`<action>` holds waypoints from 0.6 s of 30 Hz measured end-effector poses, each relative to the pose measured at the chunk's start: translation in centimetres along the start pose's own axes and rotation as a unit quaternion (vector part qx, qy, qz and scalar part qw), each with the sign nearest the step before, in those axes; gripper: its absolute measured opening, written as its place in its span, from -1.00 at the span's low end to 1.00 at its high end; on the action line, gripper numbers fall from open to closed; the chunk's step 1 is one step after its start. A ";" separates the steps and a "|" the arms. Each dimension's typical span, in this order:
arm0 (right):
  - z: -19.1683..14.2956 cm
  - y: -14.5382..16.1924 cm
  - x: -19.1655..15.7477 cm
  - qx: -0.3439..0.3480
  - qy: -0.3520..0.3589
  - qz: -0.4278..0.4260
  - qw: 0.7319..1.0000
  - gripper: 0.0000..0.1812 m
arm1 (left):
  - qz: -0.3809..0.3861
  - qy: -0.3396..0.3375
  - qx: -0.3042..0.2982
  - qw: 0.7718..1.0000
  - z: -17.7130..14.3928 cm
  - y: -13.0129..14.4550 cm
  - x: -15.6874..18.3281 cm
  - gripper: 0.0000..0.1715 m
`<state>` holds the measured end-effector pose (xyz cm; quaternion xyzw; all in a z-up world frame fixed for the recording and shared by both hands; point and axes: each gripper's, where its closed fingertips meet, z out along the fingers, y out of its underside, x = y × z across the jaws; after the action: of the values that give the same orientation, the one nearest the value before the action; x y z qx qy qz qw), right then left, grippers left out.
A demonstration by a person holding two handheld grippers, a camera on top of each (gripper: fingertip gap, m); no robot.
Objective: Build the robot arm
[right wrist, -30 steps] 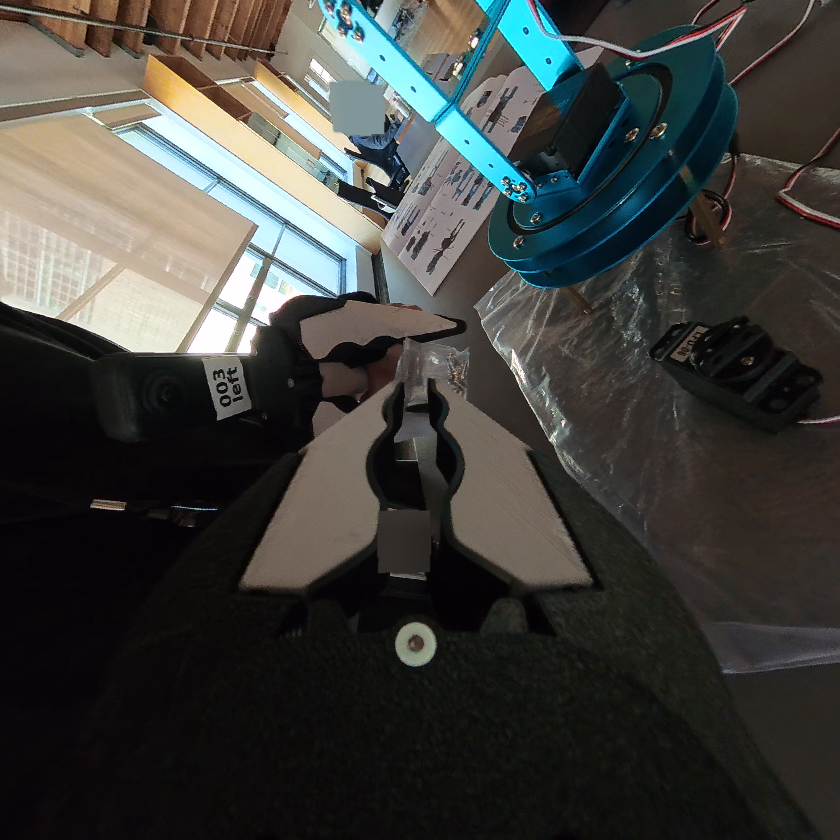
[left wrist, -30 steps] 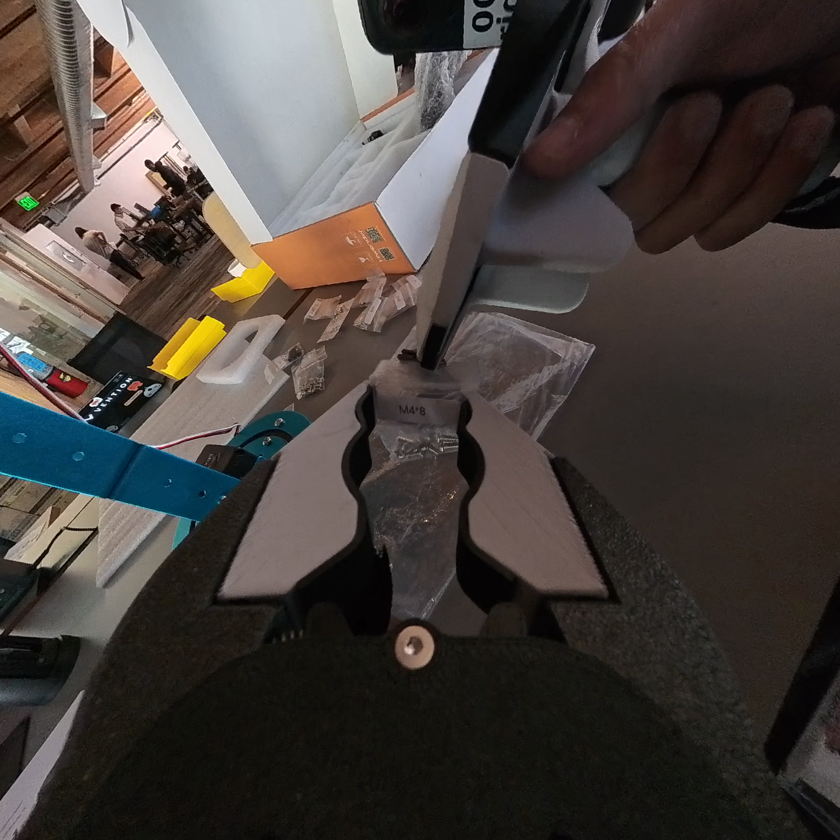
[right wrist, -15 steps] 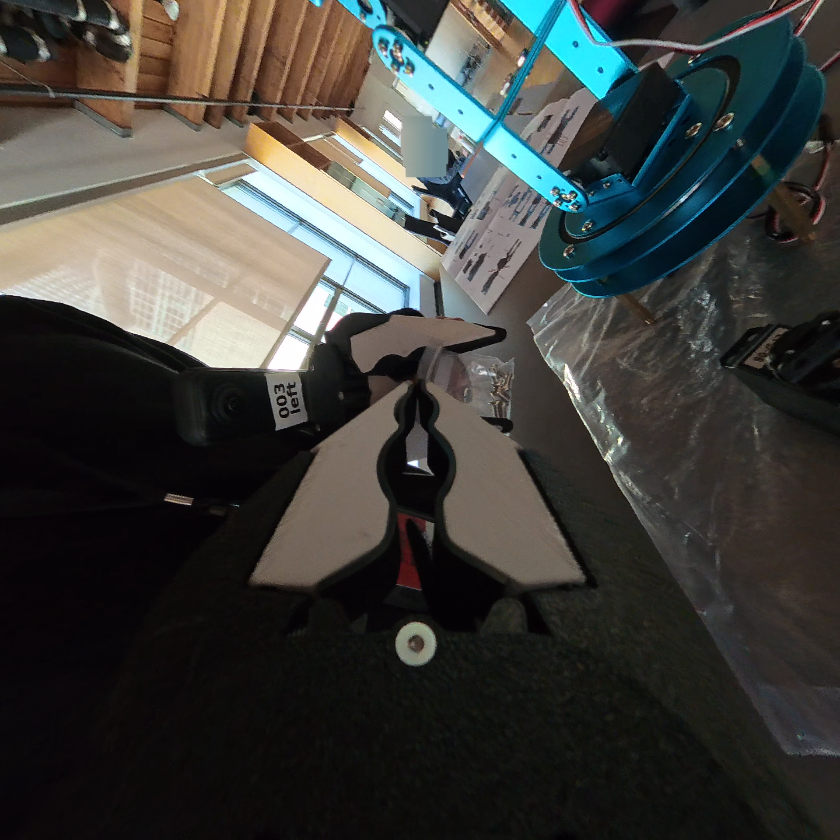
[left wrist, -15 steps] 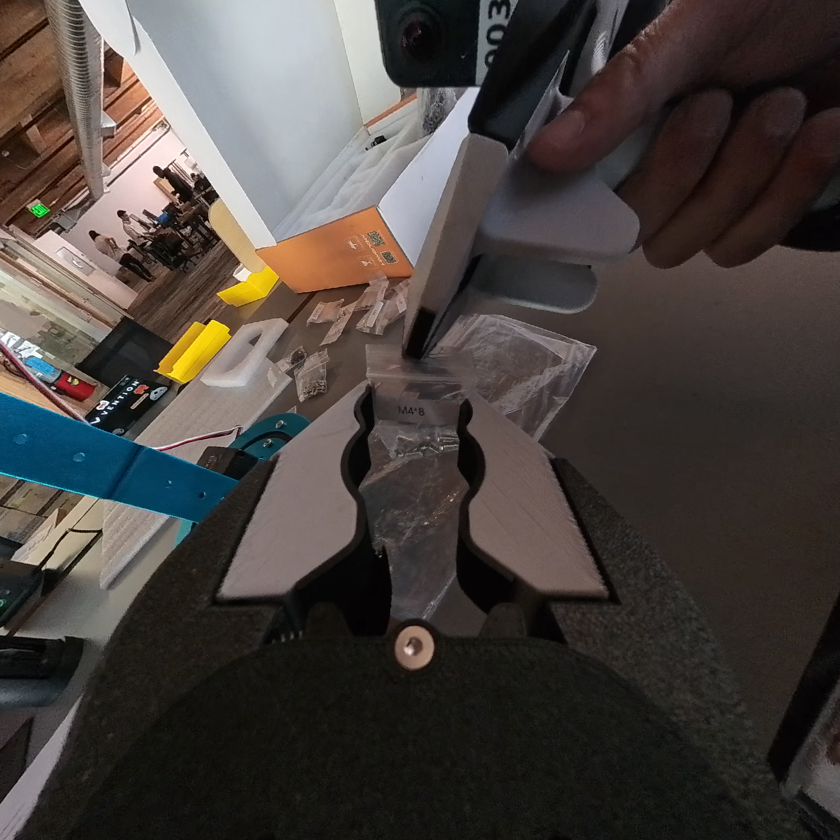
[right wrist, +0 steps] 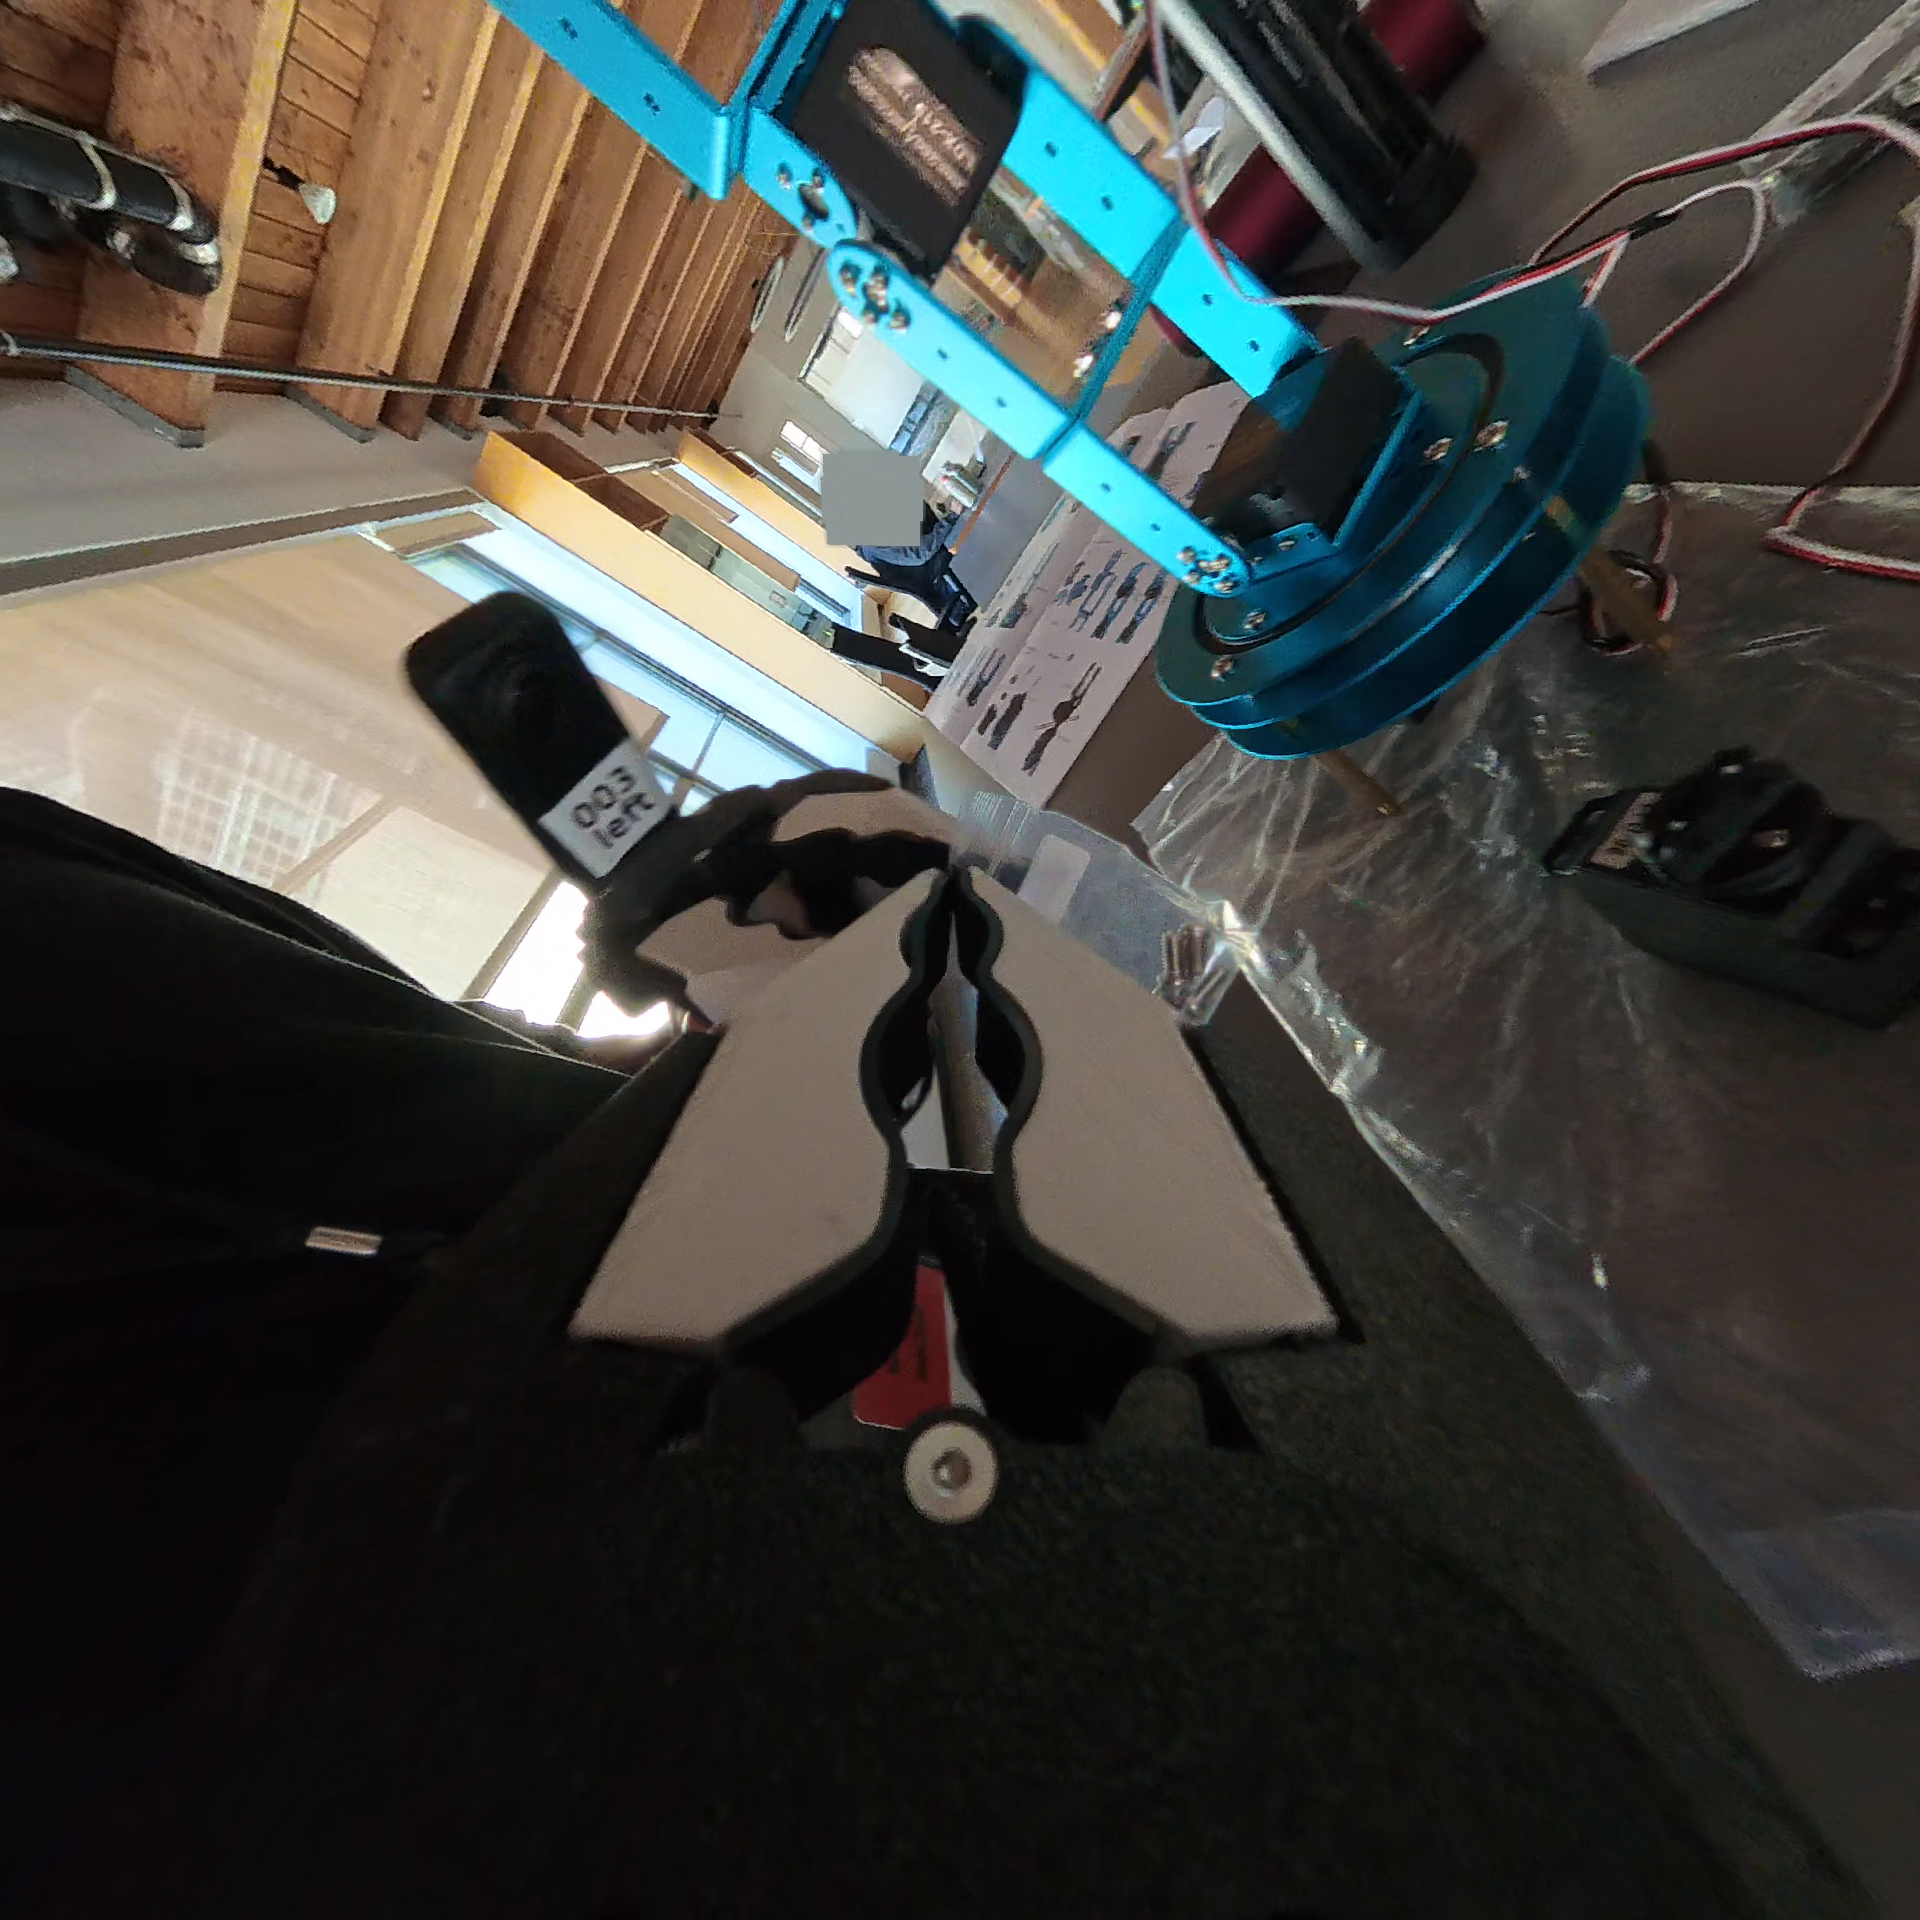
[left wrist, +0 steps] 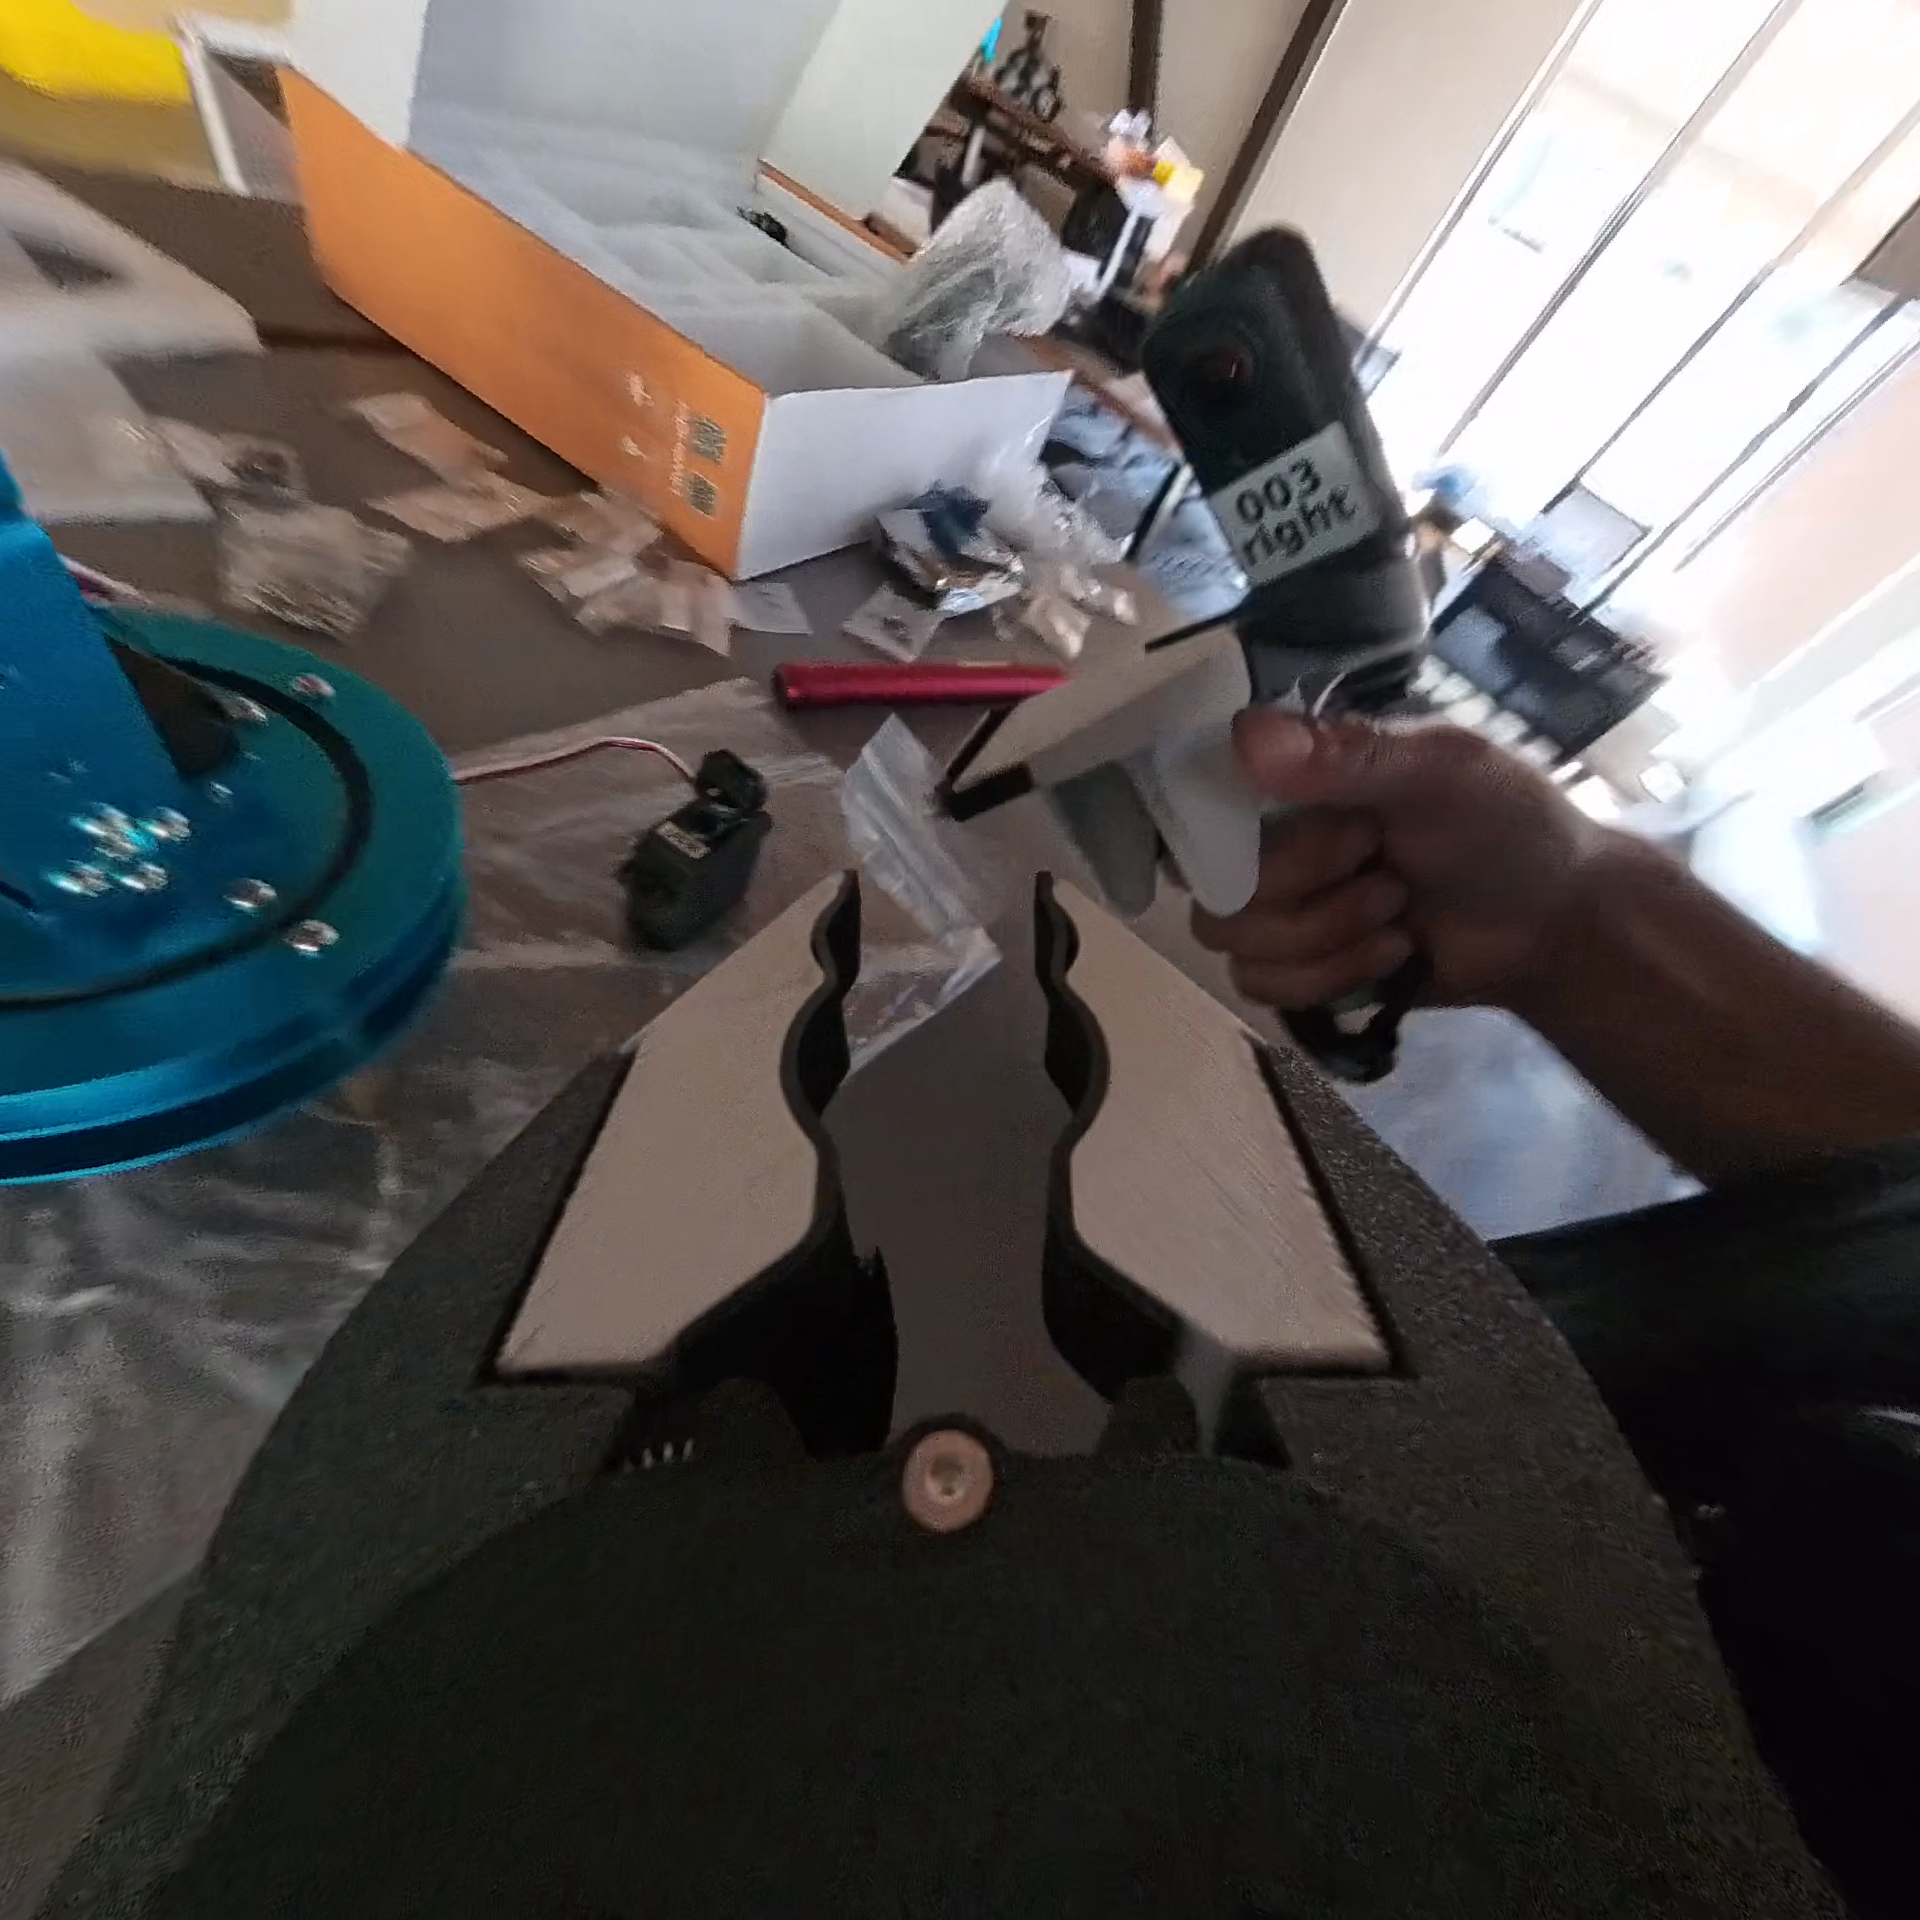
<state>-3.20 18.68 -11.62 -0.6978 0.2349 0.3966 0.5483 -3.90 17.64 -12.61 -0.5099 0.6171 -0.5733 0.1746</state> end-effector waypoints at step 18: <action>0.8 1.5 1.0 -0.035 0.065 -0.032 0.997 -1.00 | -0.096 0.039 -0.014 0.995 -0.6 0.4 -0.6 -0.92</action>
<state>-4.00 19.16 -13.34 -0.7479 0.2335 0.3413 0.5193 -4.32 18.34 -13.04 -0.5463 0.5797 -0.5983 0.0872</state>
